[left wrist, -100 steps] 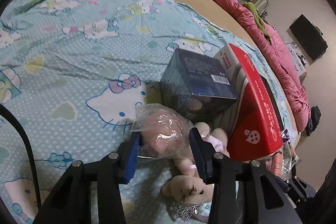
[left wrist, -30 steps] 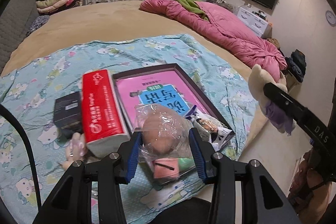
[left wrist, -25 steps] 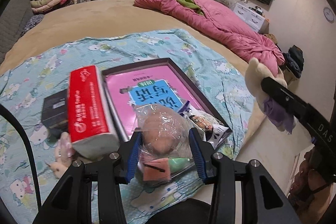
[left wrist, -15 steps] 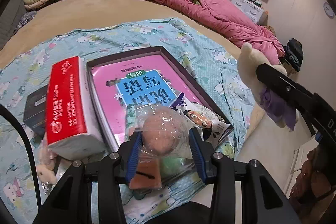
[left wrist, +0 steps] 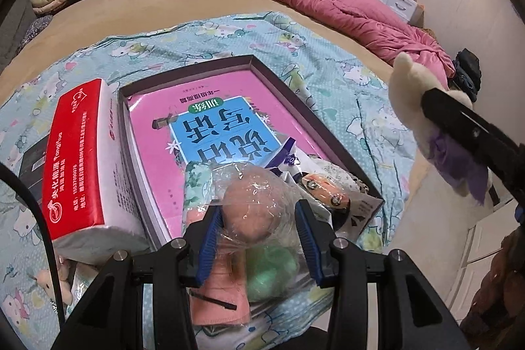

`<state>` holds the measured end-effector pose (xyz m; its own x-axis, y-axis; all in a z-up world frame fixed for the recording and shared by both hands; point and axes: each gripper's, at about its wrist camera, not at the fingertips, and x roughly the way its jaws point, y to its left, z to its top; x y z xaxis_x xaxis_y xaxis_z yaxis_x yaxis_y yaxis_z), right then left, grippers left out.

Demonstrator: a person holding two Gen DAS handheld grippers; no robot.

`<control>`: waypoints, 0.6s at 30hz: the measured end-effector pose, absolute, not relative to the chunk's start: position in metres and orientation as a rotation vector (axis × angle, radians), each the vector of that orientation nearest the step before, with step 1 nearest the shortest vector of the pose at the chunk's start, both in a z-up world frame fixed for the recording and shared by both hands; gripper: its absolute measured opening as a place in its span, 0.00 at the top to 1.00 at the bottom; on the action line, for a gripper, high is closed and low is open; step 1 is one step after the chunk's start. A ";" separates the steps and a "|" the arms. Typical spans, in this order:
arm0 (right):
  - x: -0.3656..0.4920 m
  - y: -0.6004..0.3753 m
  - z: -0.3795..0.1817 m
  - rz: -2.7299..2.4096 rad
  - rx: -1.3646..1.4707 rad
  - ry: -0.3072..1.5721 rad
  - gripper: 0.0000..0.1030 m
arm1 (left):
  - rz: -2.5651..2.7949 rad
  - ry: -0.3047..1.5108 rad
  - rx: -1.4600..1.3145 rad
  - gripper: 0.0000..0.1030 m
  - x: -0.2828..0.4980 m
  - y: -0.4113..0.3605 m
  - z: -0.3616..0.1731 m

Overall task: Organize soft objects
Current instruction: 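Carry the bagged plush over the tray with the left tool while the right tool carries the bear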

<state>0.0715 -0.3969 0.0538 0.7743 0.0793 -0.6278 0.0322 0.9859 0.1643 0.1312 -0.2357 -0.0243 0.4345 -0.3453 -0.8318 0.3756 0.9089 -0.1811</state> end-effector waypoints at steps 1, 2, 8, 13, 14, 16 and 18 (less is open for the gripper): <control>0.073 -0.398 0.052 0.023 0.169 0.687 0.66 | -0.449 1.031 0.033 0.56 0.132 -0.236 -0.026; 0.074 -0.398 0.051 0.020 0.167 0.691 0.66 | -0.448 1.032 0.034 0.56 0.133 -0.236 -0.027; 0.089 -0.398 0.036 0.023 0.155 0.726 0.66 | -0.445 1.048 0.023 0.56 0.139 -0.234 -0.035; 0.104 -0.397 0.017 0.014 0.146 0.760 0.66 | -0.438 1.055 0.019 0.56 0.140 -0.231 -0.039; 0.106 -0.397 0.014 0.013 0.143 0.764 0.66 | -0.435 1.054 0.018 0.56 0.141 -0.231 -0.039; 0.111 -0.397 0.007 0.012 0.142 0.778 0.66 | -0.432 1.051 0.024 0.56 0.141 -0.231 -0.039; 0.117 -0.396 0.001 0.017 0.141 0.789 0.66 | -0.430 1.051 0.026 0.56 0.142 -0.230 -0.040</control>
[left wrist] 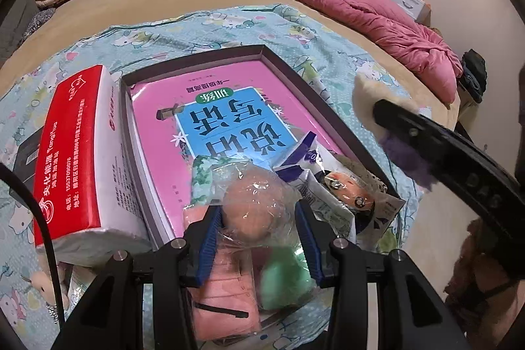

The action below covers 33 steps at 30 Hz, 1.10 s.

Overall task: Organize soft objects
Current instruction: 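Carry the bagged plush over the tray with the left tool while the right tool carries the bear, then lower the bagged plush into the tray with the left tool while the right tool releases the bear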

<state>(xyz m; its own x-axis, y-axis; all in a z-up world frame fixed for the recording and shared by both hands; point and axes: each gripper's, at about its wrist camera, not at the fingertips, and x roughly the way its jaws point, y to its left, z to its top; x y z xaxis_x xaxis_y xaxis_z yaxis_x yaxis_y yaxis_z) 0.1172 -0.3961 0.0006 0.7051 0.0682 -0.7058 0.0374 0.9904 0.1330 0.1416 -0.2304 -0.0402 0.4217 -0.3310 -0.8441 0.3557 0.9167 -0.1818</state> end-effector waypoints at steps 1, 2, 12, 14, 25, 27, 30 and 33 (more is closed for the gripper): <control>0.120 -0.396 -0.003 0.018 0.141 0.799 0.66 | -0.431 1.053 0.025 0.56 0.142 -0.230 -0.041; 0.124 -0.396 -0.007 0.019 0.143 0.808 0.66 | -0.432 1.054 0.026 0.56 0.142 -0.231 -0.041; 0.143 -0.388 -0.037 0.024 0.126 0.891 0.65 | -0.439 1.058 0.023 0.56 0.143 -0.230 -0.042; 0.146 -0.388 -0.040 0.027 0.130 0.900 0.65 | -0.441 1.058 0.021 0.56 0.143 -0.230 -0.042; 0.149 -0.391 -0.047 0.052 0.190 0.913 0.56 | -0.447 1.067 0.007 0.55 0.145 -0.228 -0.045; 0.148 -0.393 -0.045 0.060 0.208 0.901 0.54 | -0.449 1.075 -0.006 0.55 0.146 -0.227 -0.046; 0.148 -0.392 -0.044 0.060 0.209 0.895 0.51 | -0.454 1.078 -0.021 0.55 0.148 -0.225 -0.047; 0.143 -0.395 -0.040 0.045 0.216 0.885 0.47 | -0.459 1.082 -0.028 0.55 0.148 -0.224 -0.047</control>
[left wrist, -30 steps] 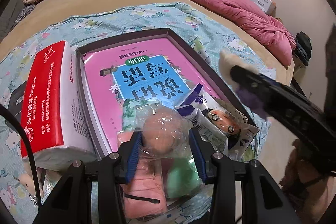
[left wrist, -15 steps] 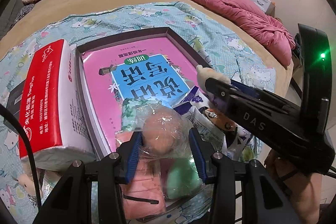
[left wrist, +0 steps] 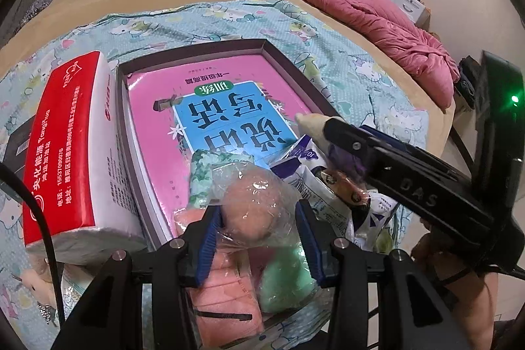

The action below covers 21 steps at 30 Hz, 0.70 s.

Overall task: Organize soft objects
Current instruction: 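Lower the bagged plush into the tray with the left tool while the right tool releases the bear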

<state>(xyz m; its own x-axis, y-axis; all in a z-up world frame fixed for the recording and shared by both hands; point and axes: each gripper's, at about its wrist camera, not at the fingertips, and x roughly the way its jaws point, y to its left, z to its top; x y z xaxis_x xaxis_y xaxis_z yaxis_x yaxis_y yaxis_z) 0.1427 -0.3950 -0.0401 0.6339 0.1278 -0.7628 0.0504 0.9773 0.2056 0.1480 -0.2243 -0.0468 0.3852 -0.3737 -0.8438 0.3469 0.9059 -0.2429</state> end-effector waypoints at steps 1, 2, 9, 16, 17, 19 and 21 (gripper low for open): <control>0.140 -0.397 -0.036 0.042 0.221 0.874 0.44 | -0.460 1.084 -0.028 0.55 0.148 -0.224 -0.047; 0.137 -0.399 -0.032 0.037 0.227 0.863 0.42 | -0.460 1.086 -0.027 0.55 0.149 -0.224 -0.047; 0.116 -0.410 -0.006 0.003 0.250 0.798 0.33 | -0.461 1.092 -0.031 0.48 0.148 -0.225 -0.046; 0.099 -0.411 0.015 0.004 0.257 0.758 0.30 | -0.454 1.070 -0.036 0.42 0.146 -0.221 -0.039; 0.098 -0.410 0.016 0.004 0.255 0.756 0.29 | -0.453 1.064 -0.034 0.41 0.145 -0.220 -0.037; 0.095 -0.408 0.021 0.003 0.251 0.749 0.28 | -0.453 1.053 -0.040 0.40 0.144 -0.218 -0.032; 0.092 -0.407 0.025 0.005 0.248 0.740 0.28 | -0.452 1.048 -0.042 0.39 0.143 -0.215 -0.028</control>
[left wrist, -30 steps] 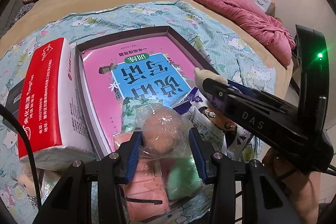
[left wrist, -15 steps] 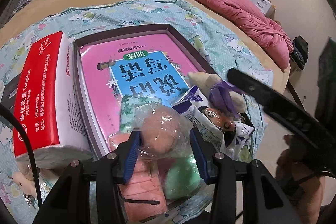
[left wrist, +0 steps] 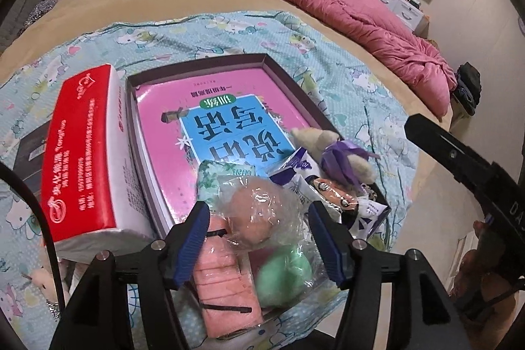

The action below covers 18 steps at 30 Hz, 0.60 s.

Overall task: Organize soft objects
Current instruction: 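Lower the bagged plush into the tray with the left tool while the right tool releases the bear, then withdraw both open tools from the tray toward the remaining items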

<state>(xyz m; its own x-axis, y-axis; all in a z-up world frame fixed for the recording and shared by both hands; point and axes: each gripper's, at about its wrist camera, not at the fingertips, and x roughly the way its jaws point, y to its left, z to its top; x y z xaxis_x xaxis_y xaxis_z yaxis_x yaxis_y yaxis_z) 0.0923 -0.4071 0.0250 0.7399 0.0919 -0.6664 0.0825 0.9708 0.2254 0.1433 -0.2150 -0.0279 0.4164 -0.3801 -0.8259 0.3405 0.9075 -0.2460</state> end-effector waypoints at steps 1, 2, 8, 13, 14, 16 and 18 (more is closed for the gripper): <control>0.091 -0.406 0.027 0.005 0.245 0.736 0.28 | -0.448 1.040 -0.040 0.38 0.142 -0.213 -0.025; 0.089 -0.405 0.029 0.005 0.243 0.734 0.27 | -0.441 1.033 -0.039 0.37 0.140 -0.212 -0.022; 0.078 -0.395 0.047 0.008 0.215 0.710 0.25 | -0.413 0.977 -0.046 0.30 0.128 -0.194 0.005; 0.072 -0.379 0.062 0.021 0.189 0.693 0.24 | -0.380 0.949 -0.025 0.28 0.119 -0.182 0.024; 0.071 -0.375 0.064 0.026 0.182 0.688 0.24 | -0.373 0.937 -0.022 0.28 0.116 -0.178 0.029; 0.068 -0.368 0.069 0.029 0.169 0.681 0.24 | -0.357 0.919 -0.023 0.27 0.112 -0.172 0.036; 0.066 -0.362 0.075 0.033 0.157 0.677 0.24 | -0.350 0.910 -0.021 0.27 0.109 -0.167 0.043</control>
<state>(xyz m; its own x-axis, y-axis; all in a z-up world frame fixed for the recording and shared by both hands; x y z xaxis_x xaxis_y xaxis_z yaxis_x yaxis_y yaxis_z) 0.0661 -0.3617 0.0746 0.7794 0.0812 -0.6213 0.0207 0.9877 0.1551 0.1085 -0.1666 0.0430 0.5613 -0.3061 -0.7689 0.2883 0.9432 -0.1650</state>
